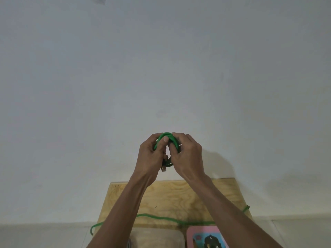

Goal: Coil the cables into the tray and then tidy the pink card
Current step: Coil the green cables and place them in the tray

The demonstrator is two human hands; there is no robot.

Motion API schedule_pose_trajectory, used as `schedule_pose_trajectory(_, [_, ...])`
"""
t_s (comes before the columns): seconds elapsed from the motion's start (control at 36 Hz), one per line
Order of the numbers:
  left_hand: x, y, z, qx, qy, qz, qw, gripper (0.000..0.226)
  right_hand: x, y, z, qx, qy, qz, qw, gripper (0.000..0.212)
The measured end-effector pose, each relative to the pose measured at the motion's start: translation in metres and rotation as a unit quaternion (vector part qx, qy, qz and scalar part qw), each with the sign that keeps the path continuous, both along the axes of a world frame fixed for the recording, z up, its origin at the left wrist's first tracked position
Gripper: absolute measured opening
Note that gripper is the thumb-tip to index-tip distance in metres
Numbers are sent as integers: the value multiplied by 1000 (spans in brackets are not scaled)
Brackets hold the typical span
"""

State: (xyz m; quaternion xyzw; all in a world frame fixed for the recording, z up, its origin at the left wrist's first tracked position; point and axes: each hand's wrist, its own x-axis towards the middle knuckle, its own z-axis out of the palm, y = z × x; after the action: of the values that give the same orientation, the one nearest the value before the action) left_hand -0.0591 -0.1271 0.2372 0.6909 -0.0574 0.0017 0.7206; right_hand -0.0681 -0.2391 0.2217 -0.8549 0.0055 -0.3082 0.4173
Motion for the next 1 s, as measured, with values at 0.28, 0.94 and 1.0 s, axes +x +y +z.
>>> schedule_pose_trajectory(0.28, [-2, -2, -12, -12, 11, 12, 1000, 14, 3, 0, -11, -17, -36, 8, 999, 31])
schedule_pose_trajectory(0.94, [-12, 72, -64, -15, 101, -8, 995, 31, -14, 64, -54, 86, 113, 34, 989, 32])
schedule_pose_trajectory(1.0, [-12, 81, -68, -14, 111, -9, 994, 34, -16, 70, -59, 93, 117, 27, 988, 32])
